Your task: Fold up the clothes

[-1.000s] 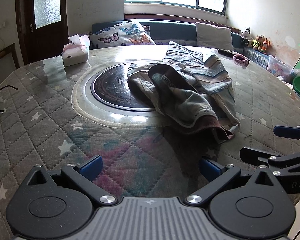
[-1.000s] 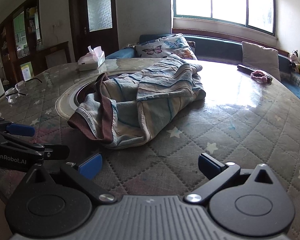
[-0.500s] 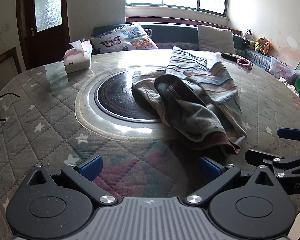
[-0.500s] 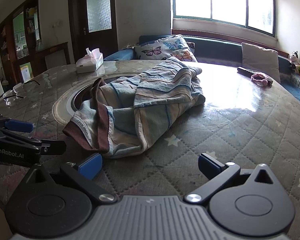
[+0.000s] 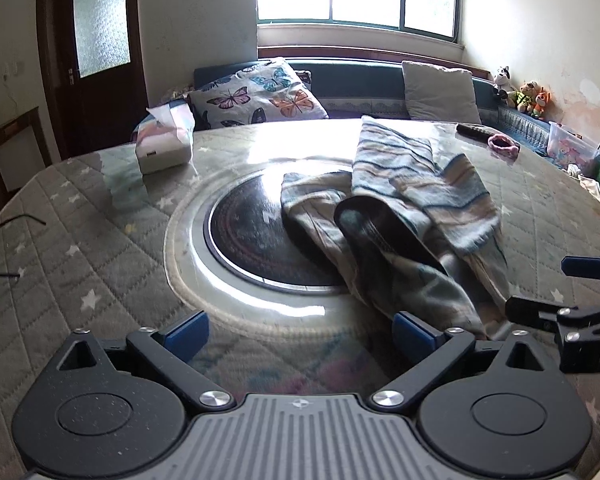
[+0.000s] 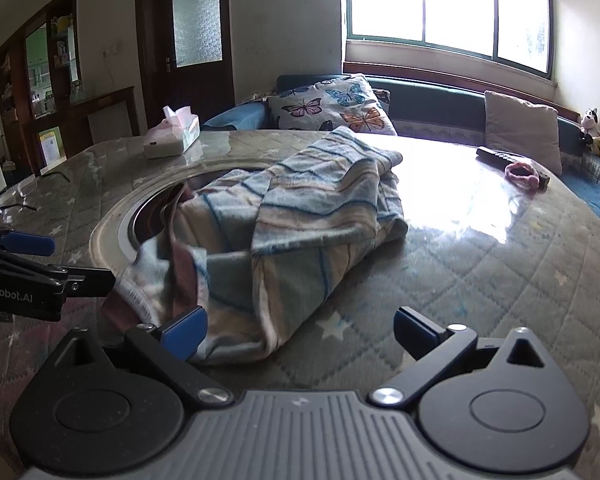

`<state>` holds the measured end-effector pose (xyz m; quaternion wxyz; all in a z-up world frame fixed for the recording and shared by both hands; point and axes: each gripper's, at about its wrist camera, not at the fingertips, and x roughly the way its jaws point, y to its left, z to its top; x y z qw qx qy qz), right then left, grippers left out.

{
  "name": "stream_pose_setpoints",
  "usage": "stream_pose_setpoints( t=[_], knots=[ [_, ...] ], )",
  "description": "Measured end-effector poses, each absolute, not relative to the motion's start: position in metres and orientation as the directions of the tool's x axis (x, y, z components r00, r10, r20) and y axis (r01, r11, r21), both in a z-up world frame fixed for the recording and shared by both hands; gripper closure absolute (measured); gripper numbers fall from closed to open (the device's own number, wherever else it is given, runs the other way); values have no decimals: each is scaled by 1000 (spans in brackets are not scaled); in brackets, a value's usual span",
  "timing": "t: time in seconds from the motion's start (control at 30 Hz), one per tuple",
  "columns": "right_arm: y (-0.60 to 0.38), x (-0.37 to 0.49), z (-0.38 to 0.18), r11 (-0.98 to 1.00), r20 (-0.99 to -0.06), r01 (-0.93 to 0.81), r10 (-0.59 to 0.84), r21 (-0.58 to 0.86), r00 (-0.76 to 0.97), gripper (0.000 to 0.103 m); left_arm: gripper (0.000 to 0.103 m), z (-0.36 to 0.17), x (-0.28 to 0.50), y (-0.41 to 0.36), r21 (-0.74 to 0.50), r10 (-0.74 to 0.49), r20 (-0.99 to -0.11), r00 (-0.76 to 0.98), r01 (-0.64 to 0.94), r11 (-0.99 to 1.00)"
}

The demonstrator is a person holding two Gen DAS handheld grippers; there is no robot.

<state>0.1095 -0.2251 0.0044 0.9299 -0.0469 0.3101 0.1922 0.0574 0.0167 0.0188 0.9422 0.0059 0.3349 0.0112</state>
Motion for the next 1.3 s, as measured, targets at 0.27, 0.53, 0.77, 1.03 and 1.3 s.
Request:
stream_pose_setpoints(
  t=[0.27,0.53,0.77,1.03,1.3],
  knots=[
    [-230,145,19,928,-593,-368,325,51,737,7,26,33,100,29,19,26,-613,789,-19,1000],
    [-232,186,27,936,-594,-345,321,78,738,10,43,29,169,47,-32,10,-656,755,-41,999],
    [-224,221,25,932,-598,-346,336,103,727,22,42,17,215,50,-50,-9,-689,724,-35,998],
    [-220,251,17,929,-613,-337,357,154,704,41,42,0,250,47,-79,-51,-724,688,-9,997],
    [-228,256,14,928,-611,-319,369,195,700,89,76,-10,256,35,-89,-105,-726,680,58,994]
  ],
)
